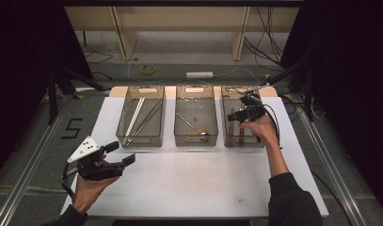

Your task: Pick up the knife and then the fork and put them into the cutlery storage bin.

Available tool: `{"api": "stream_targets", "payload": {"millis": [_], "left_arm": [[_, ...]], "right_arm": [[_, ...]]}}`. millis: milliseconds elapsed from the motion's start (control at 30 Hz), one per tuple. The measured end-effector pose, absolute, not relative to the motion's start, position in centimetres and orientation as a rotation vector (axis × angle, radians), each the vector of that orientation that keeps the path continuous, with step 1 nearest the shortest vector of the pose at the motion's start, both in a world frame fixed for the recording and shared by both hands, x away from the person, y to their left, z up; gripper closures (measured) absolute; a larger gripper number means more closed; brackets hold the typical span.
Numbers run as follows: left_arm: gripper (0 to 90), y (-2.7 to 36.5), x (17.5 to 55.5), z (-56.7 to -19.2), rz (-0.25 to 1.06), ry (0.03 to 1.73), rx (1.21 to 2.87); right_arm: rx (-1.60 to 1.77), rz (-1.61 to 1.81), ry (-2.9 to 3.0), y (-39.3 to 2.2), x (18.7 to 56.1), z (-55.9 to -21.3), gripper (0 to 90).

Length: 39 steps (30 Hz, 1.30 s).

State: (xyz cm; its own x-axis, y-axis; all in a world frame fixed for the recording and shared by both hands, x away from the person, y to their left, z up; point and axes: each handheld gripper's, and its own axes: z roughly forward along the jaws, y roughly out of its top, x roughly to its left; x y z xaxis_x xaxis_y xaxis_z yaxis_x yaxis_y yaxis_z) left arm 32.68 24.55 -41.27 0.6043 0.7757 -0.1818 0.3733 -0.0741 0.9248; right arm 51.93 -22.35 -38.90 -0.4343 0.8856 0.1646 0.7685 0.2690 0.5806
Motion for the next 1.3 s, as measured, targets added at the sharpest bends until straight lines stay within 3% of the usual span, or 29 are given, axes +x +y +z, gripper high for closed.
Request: {"api": "stream_targets", "payload": {"millis": [1300], "left_arm": [[15.7, 24.8, 32.4, -41.6, 0.409, 0.972, 1.682]], "right_arm": [[1.207, 1.380, 2.290, -17.9, 43.1, -38.6, 32.0]]}}
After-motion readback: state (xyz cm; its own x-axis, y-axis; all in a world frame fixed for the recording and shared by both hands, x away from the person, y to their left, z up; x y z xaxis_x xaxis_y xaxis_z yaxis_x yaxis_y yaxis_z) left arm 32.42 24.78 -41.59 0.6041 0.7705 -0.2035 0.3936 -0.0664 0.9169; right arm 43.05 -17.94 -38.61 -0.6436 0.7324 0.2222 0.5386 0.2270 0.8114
